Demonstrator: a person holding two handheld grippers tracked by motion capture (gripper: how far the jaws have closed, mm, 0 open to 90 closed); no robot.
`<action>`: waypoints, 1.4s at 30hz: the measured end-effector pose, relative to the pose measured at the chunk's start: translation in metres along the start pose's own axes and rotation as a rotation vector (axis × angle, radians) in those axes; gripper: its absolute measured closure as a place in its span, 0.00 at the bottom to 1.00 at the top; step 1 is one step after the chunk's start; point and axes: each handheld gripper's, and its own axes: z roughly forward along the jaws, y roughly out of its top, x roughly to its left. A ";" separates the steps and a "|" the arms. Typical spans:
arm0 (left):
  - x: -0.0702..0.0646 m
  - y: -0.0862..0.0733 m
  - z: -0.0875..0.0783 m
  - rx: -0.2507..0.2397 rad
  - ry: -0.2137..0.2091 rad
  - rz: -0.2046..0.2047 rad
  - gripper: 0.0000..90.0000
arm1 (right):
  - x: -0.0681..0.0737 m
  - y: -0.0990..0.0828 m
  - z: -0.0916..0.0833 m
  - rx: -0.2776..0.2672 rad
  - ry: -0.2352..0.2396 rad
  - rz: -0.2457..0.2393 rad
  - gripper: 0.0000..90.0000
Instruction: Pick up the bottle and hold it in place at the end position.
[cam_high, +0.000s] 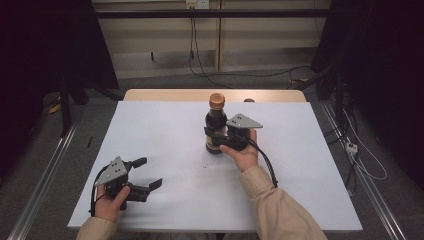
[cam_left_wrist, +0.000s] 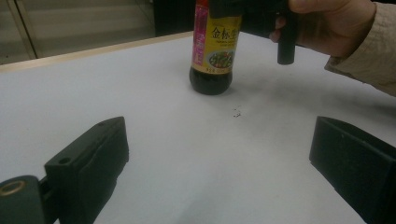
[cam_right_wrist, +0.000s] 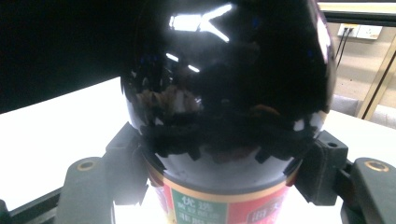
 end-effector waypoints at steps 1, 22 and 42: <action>0.000 0.000 0.000 0.000 0.002 -0.004 0.05 | 0.000 0.000 0.000 0.000 0.000 0.000 0.34; -0.001 0.019 0.015 0.010 -0.026 -0.066 0.05 | -0.007 0.001 -0.001 0.010 0.060 -0.002 0.34; 0.004 0.036 0.023 0.025 -0.014 -0.118 0.05 | 0.007 0.000 -0.001 0.006 -0.051 0.020 0.34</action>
